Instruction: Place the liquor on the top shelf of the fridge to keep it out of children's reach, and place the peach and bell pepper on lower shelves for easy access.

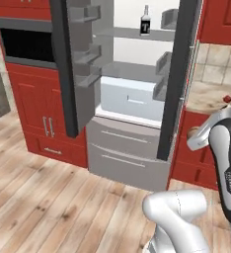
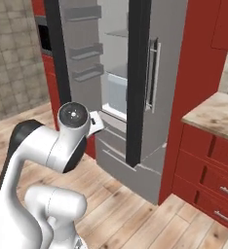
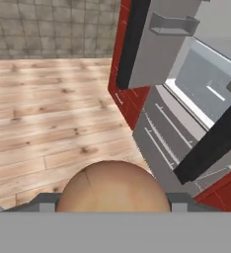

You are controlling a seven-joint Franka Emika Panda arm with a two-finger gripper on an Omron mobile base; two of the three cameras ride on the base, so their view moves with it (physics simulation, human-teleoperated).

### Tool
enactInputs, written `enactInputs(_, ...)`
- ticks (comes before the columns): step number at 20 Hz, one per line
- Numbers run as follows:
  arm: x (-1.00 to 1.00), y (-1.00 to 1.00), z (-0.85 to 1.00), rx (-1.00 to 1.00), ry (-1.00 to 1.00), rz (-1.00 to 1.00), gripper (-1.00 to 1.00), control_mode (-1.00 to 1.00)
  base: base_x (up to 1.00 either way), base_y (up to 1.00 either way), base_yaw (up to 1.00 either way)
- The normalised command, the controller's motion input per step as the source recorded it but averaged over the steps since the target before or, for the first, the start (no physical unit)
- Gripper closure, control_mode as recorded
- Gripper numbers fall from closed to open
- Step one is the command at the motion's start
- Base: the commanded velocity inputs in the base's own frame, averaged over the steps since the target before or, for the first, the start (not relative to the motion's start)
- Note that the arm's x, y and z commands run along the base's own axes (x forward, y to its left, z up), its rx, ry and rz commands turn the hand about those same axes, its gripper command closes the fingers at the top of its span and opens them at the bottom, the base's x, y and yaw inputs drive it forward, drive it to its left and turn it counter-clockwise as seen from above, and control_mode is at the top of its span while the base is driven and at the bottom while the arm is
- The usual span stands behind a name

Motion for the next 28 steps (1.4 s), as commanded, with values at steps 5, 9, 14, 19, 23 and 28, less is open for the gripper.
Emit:
enactInputs(5, 0.0, 0.0, 0.0, 0.0, 0.0, 0.0, 1.0, 1.0, 0.19, 0.97, -0.39)
enactInputs(9, 0.0, 0.0, 0.0, 0.0, 0.0, 0.0, 1.0, 1.0, 0.4, 0.75, -0.54)
enactInputs(14, 0.0, 0.0, 0.0, 0.0, 0.0, 0.0, 1.0, 1.0, 0.5, 0.8, -0.5)
enactInputs(19, 0.0, 0.0, 0.0, 0.0, 0.0, 0.0, 1.0, 1.0, 0.55, 0.68, -0.34)
enactInputs(23, 0.0, 0.0, 0.0, 0.0, 0.0, 0.0, 1.0, 1.0, 0.71, 0.08, -0.17)
enactInputs(28, 0.0, 0.0, 0.0, 0.0, 0.0, 0.0, 1.0, 1.0, 0.75, 0.0, -0.1)
